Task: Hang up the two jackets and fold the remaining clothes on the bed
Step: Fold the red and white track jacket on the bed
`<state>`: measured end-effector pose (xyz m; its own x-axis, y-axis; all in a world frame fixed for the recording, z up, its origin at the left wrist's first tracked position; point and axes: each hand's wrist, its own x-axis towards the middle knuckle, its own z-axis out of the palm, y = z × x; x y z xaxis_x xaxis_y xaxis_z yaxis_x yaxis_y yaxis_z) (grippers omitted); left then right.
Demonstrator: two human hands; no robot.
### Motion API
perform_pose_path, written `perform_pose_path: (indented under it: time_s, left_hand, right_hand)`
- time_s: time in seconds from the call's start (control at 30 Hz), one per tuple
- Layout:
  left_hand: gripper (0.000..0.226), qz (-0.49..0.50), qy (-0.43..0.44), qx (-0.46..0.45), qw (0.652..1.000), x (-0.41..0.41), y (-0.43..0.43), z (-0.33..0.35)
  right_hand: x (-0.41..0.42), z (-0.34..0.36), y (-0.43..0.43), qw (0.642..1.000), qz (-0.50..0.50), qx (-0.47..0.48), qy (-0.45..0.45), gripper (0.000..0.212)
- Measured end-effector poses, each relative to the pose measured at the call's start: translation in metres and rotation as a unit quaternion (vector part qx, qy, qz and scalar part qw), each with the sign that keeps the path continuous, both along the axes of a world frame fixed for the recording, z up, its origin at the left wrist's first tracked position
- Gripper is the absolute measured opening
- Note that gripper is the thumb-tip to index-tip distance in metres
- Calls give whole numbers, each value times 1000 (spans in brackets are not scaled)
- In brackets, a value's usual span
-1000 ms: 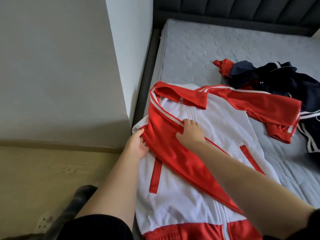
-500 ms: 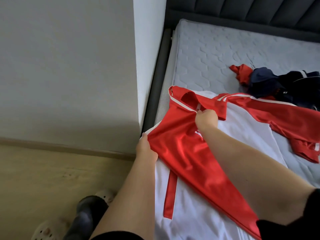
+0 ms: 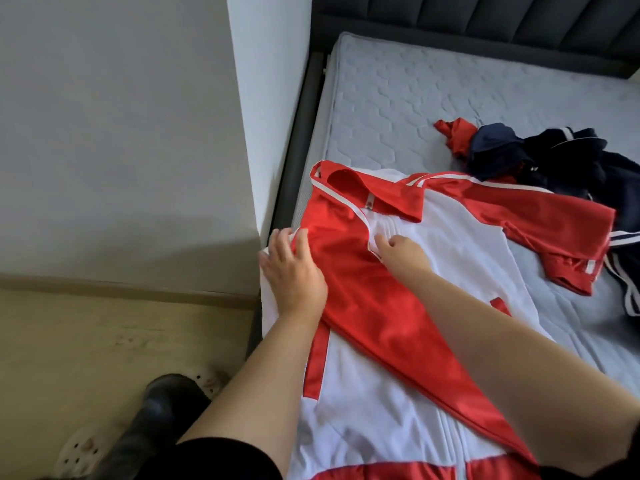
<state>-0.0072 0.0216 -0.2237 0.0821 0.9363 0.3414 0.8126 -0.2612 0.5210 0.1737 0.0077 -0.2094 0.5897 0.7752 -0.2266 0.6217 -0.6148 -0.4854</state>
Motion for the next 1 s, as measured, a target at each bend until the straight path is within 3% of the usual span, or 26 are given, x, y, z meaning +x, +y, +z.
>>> perform_pose_path:
  time_s: [0.07,0.17,0.33,0.43,0.53,0.6,0.67,0.73,0.8,1.0]
  left_hand:
    - [58,-143,105,7,984,15,-20,-6]
    - [60,-254,221,-131,932,25,-41,-27]
    - [63,-212,252,-143,933,13,-39,-33]
    - [64,-250,280,-116,920,17,-50,-31]
    - [64,-327,295,-102,892,32,-77,-30]
    - [64,-345,304,-102,882,40,-92,-30]
    - [63,-338,307,-109,883,43,-101,-31]
    - [62,-323,303,-116,889,41,-105,-33]
    - [63,-311,306,-120,892,36,-106,-36]
    - [66,-278,327,-133,893,26,-104,-39]
  right_hand:
    - [7,-3,-19,998,22,-44,-39,44]
    - [19,-4,-42,994,41,-82,-63,30]
    - [34,-1,-93,990,-122,38,-62,24]
    - [29,-8,-127,986,-91,72,-123,29]
    - [32,-24,-159,972,0,9,-234,30]
    - [38,-30,-175,964,-25,-29,-264,32]
    - [34,-29,-184,966,-55,-2,-254,40]
    - [20,-29,-190,965,12,45,-259,48]
    - [9,-37,-202,958,81,24,-272,53]
    - [14,-53,-234,979,-98,-41,-172,59]
